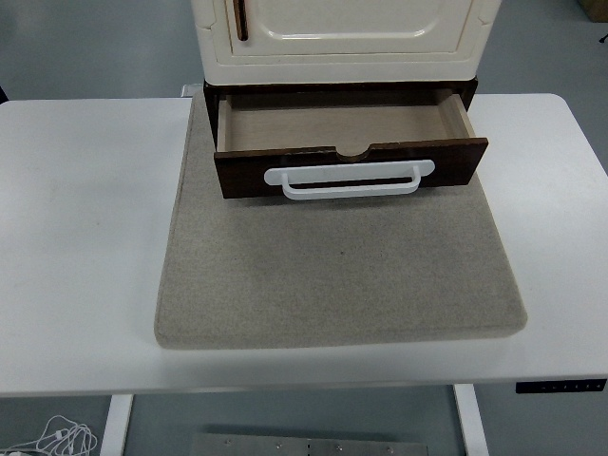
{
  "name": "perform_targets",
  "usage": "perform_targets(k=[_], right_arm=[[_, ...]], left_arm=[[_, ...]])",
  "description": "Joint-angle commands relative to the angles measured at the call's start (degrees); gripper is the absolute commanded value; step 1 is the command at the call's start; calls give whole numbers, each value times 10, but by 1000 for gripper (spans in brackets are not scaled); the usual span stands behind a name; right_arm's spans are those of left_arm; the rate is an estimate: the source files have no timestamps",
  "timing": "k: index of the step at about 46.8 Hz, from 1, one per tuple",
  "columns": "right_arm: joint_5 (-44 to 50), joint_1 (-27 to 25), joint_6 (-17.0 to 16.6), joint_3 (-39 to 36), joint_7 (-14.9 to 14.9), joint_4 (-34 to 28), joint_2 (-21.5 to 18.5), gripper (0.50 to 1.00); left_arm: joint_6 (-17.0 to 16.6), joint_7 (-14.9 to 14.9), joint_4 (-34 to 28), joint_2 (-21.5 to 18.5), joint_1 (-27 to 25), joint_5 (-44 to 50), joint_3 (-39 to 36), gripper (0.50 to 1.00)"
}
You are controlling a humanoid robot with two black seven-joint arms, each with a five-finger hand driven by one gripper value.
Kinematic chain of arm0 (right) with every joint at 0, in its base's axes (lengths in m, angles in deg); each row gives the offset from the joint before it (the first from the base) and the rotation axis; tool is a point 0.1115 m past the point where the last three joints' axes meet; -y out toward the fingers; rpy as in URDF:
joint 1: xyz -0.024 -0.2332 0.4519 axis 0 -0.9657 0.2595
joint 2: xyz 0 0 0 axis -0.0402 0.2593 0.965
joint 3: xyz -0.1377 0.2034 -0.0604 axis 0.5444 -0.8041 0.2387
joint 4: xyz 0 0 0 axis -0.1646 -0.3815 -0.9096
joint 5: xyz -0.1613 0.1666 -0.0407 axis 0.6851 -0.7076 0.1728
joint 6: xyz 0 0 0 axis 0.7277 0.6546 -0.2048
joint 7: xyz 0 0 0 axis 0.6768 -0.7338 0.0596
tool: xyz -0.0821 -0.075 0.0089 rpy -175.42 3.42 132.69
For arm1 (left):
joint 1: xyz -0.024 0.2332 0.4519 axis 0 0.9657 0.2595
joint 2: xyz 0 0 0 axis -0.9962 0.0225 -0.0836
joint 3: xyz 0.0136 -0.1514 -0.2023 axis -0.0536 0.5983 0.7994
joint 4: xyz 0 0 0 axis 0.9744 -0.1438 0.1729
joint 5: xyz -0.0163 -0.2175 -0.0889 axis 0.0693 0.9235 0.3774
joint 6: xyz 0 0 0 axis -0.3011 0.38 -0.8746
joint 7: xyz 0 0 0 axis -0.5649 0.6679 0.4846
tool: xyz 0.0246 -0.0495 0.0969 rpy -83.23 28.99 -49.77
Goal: Open the drawer under the combination cabinet
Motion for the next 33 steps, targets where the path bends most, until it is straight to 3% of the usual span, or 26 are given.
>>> perform_targets(k=[1,18,33], right_arm=[[0,0,0,0,0,0,0,926],[0,0,0,0,0,0,0,926],[0,0,0,0,0,0,0,926]], left_arm=[[-1,-3,3,14,26,22,0,1000],[0,-4,6,80,112,44,-5,1000],[7,-4,7,95,163,44,-20,1000]])
